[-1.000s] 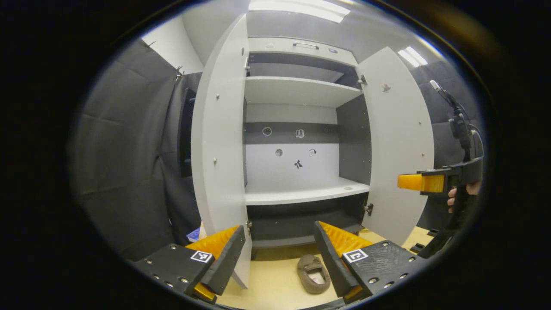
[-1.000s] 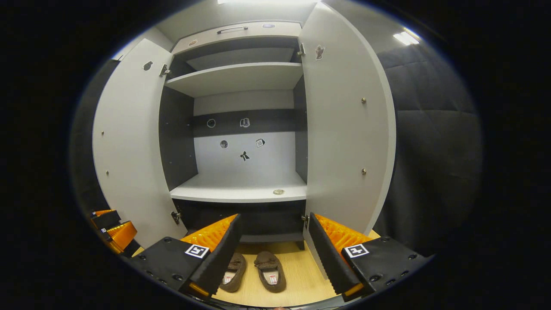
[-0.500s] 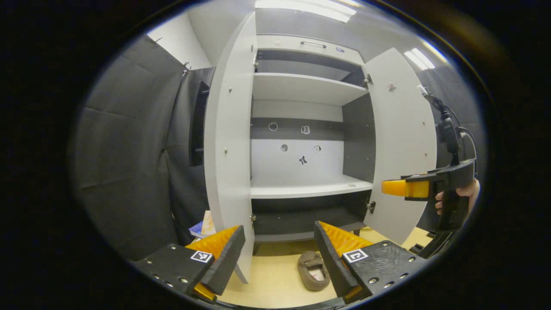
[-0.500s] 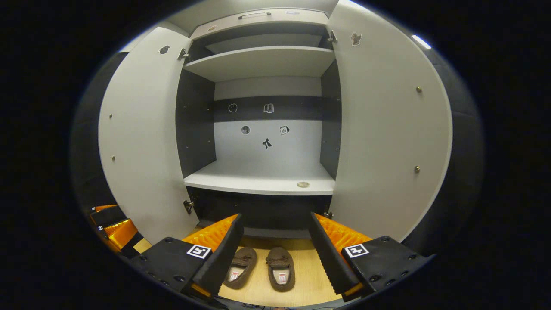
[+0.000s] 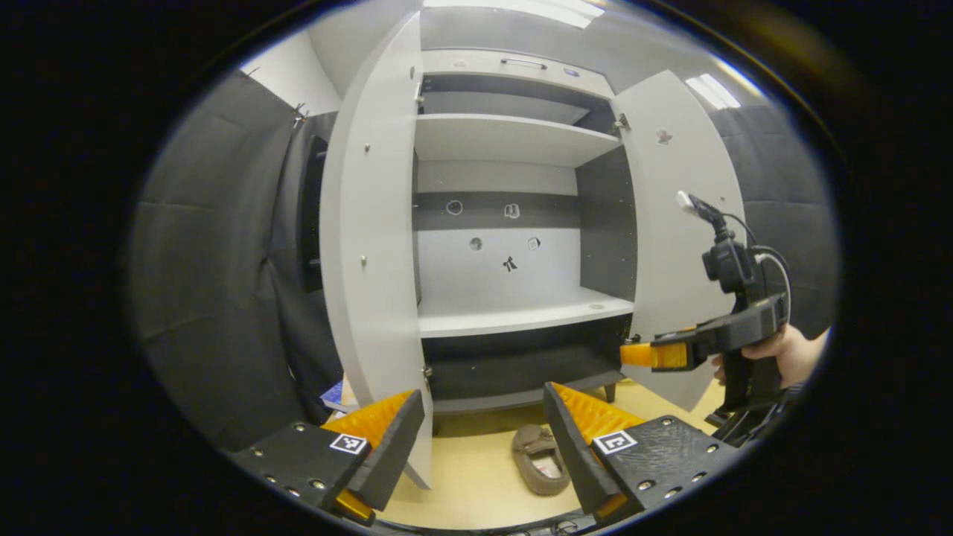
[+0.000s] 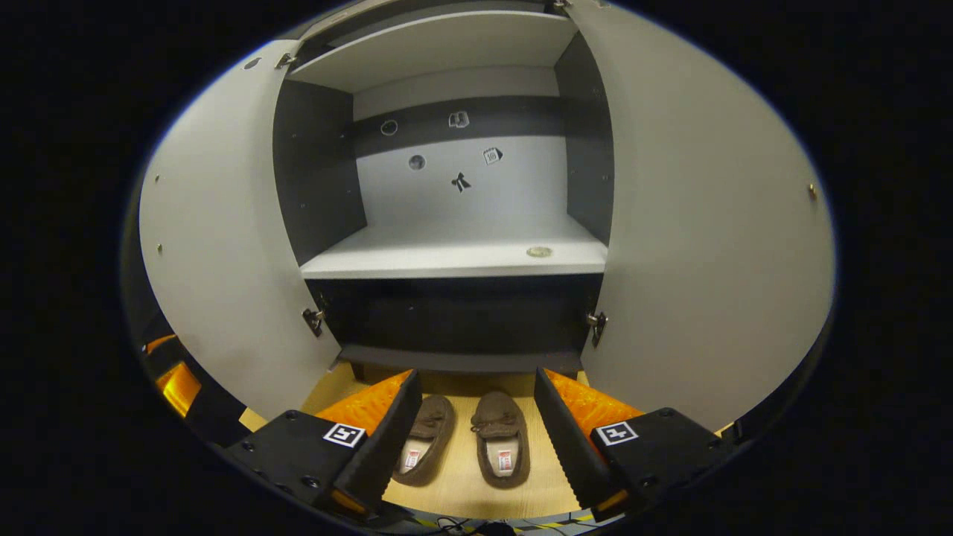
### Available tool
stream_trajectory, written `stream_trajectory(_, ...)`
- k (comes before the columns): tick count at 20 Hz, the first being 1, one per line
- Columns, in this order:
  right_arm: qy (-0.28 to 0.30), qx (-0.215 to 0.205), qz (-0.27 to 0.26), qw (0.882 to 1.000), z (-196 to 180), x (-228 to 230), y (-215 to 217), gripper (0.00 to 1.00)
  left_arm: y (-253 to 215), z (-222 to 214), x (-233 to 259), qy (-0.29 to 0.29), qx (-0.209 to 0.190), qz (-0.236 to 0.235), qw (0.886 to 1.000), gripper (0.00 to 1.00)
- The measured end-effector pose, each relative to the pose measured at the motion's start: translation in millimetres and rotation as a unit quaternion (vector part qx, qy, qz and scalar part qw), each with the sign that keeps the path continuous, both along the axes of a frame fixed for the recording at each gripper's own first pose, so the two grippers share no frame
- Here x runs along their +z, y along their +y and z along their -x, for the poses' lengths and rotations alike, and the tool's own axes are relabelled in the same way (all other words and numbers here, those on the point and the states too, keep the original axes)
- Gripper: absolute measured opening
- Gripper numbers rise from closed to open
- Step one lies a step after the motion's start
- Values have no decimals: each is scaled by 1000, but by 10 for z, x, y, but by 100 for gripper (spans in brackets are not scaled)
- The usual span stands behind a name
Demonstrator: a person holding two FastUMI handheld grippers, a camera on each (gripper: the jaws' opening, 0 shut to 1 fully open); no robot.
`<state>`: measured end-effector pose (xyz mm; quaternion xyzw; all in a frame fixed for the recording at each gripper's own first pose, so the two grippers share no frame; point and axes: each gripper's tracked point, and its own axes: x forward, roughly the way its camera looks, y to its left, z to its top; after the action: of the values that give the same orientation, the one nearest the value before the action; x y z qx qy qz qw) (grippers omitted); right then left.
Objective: Grab one shoe with the right hand and put it into the shoe cabinet, grab the other shoe with the left hand and put it into the shoe cabinet; then close the right door with the right hand and the left door with the left hand.
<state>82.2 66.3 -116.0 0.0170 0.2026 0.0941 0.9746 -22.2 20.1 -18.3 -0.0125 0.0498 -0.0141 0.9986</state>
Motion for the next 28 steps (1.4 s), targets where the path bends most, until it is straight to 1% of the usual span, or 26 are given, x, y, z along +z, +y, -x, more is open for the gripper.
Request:
stream_trajectory(1,14,4,-7,1000,11,-120,21,96,-54,-27,0,4,-3,13,1000,93)
stream_trajectory(2,28,7,-12,1000,-1,-236,37,96,-105,-62,18,5,-5,23,1000,98)
stream_trajectory(3,41,10,-13,999,-7,-360,52,93,-147,-104,17,9,-5,29,1000,98)
stream_trajectory(4,52,12,-10,999,-31,-467,54,96,-169,-141,7,14,-4,30,999,93)
stream_trajectory(5,63,15,-7,998,-50,-593,61,96,-194,-161,-9,20,-4,30,999,93)
stream_trajectory(6,74,19,-6,997,-81,-714,71,96,-210,-183,-17,24,-2,27,999,94)
stream_trajectory(7,86,24,-6,996,-102,-843,90,93,-222,-213,-38,27,0,25,999,98)
stream_trajectory(9,114,30,-4,993,-144,-1106,115,92,-267,-242,-61,36,1,22,999,98)
stream_trajectory(10,131,30,-4,991,-170,-1236,121,98,-285,-254,-54,39,3,22,999,89)
stream_trajectory(11,146,32,-10,989,-189,-1356,150,99,-293,-265,-65,41,5,23,999,97)
stream_trajectory(12,157,34,-15,987,-210,-1456,174,99,-300,-285,-67,43,8,24,999,97)
stream_trajectory(13,167,37,-18,985,-229,-1555,192,98,-294,-286,-95,46,11,25,999,93)
stream_trajectory(14,175,42,-15,984,-250,-1646,207,98,-297,-310,-118,51,14,26,998,93)
stream_trajectory(15,182,48,-9,982,-267,-1757,221,98,-297,-317,-153,57,17,26,998,89)
stream_trajectory(16,191,55,-2,980,-293,-1869,233,99,-285,-342,-170,61,20,25,998,93)
stream_trajectory(17,205,56,4,977,-304,-1990,248,93,-276,-356,-187,63,24,24,997,93)
stream_trajectory(18,218,56,2,974,-329,-2095,269,99,-276,-368,-192,66,26,25,997,94)
stream_trajectory(19,229,58,-5,972,-368,-2187,312,99,-288,-378,-205,69,25,30,997,98)
stream_trajectory(20,235,60,-7,970,-410,-2270,351,94,-311,-398,-214,72,23,38,996,94)
stream_trajectory(21,240,63,-1,969,-439,-2372,361,92,-323,-426,-225,75,21,43,996,94)
stream_trajectory(22,242,67,11,968,-478,-2463,362,96,-335,-454,-235,78,21,42,996,93)
stream_trajectory(23,240,70,23,968,-503,-2516,362,88,-341,-464,-238,79,23,39,996,93)
stream_trajectory(25,216,70,49,973,-651,-2579,375,90,-346,-493,-230,79,25,30,996,93)
stream_trajectory(28,187,51,86,977,-871,-2646,336,86,-341,-515,-239,80,29,22,996,93)
